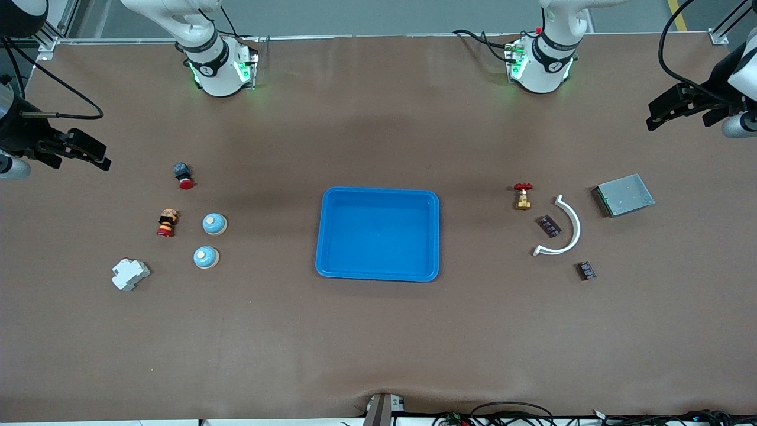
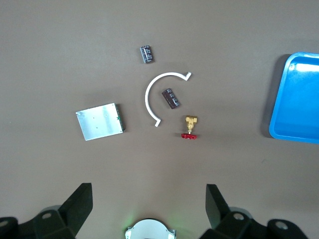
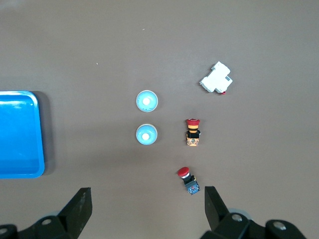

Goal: Place electrolytic capacitor and blue bell in tray
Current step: 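Reach the left gripper to a brown capacitor while the right gripper reaches a bell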

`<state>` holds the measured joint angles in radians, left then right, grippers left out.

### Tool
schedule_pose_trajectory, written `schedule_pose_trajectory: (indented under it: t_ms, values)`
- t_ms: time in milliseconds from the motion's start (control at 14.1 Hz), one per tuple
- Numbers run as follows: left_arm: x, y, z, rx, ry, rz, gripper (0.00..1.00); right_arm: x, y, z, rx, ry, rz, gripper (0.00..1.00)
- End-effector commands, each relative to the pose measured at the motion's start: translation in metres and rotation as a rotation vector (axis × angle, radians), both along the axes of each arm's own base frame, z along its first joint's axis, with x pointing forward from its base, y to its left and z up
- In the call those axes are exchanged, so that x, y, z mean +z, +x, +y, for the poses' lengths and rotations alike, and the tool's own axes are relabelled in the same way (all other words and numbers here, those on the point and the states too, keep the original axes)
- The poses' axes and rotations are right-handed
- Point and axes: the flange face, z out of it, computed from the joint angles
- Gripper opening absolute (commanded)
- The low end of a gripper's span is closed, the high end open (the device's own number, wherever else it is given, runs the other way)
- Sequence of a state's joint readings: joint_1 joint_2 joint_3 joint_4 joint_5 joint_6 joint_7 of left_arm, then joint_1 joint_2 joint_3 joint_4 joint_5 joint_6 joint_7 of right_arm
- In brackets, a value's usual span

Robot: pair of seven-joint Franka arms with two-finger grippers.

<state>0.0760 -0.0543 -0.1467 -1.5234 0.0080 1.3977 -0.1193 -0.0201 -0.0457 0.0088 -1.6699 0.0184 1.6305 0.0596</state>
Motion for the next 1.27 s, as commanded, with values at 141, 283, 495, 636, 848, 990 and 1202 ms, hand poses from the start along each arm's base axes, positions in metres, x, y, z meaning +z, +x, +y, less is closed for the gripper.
schedule_pose_trajectory:
  t_ms: [141,283,495,636,848,990,1202]
  values:
    - [0.005,0.0,-0.001,-0.003,0.018,0.004,1.0,0.002,-0.002,0.002,-0.002,-0.015,-0.004,1.0]
    - [-0.008,0.008,0.004,0.01,0.03,0.019,1.0,0.002,-0.002,0.002,-0.002,-0.015,-0.006,1.0]
    - [-0.05,0.015,0.002,0.082,0.038,0.003,1.0,0.002,-0.002,0.002,-0.002,-0.015,-0.006,1.0]
    - [-0.087,0.02,-0.003,0.147,0.042,-0.017,1.0,0.002,-0.001,0.002,-0.004,-0.014,-0.007,1.0]
    - [-0.151,0.026,-0.003,0.148,0.032,-0.066,1.0,-0.018,-0.002,0.008,-0.059,0.0,0.003,1.0]
    - [-0.2,0.022,-0.001,0.21,0.021,-0.081,1.0,-0.024,-0.003,0.026,-0.082,0.0,0.013,1.0]
    - [-0.291,0.01,-0.002,0.328,-0.001,-0.122,1.0,-0.059,-0.002,0.047,-0.1,-0.004,0.017,1.0]
